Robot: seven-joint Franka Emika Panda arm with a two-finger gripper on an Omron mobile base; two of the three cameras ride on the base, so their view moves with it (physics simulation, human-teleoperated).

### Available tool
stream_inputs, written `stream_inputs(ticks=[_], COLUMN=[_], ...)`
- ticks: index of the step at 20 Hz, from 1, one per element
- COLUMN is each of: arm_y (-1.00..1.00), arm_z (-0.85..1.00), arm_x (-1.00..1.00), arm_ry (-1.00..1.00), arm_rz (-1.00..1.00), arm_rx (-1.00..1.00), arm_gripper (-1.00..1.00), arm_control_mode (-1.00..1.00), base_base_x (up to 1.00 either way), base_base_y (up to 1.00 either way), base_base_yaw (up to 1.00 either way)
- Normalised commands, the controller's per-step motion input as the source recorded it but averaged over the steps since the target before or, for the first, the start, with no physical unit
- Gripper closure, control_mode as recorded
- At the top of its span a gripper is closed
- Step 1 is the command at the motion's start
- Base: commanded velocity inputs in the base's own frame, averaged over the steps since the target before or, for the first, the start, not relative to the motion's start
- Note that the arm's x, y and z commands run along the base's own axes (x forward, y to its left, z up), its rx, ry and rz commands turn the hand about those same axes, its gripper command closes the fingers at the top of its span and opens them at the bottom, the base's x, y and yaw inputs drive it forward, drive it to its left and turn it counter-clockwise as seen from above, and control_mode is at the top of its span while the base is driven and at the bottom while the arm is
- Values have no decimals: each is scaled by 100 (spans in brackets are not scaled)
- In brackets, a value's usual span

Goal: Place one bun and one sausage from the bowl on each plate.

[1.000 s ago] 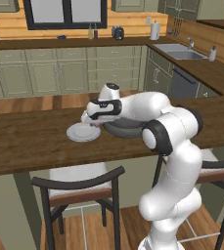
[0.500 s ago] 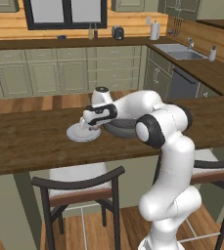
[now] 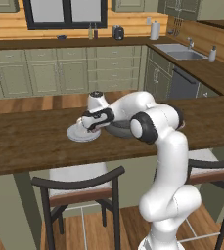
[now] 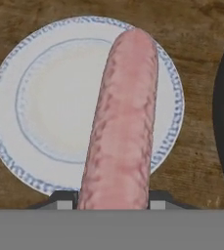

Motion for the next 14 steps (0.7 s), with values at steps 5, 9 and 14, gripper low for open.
stream_inputs(ticks=[5, 9, 14], arm_y=[0, 0, 0], arm_z=[-21, -14, -12], arm_x=[1, 9, 26], arm_ry=[9, 2, 0], arm_rz=[-1, 0, 0], arm_rx=[0, 0, 0], arm_gripper=[100, 100, 100], arm_control_mode=[-100, -100, -100], base_base_x=[0, 0, 0], base_base_y=[0, 0, 0], base_base_yaw=[0, 0, 0])
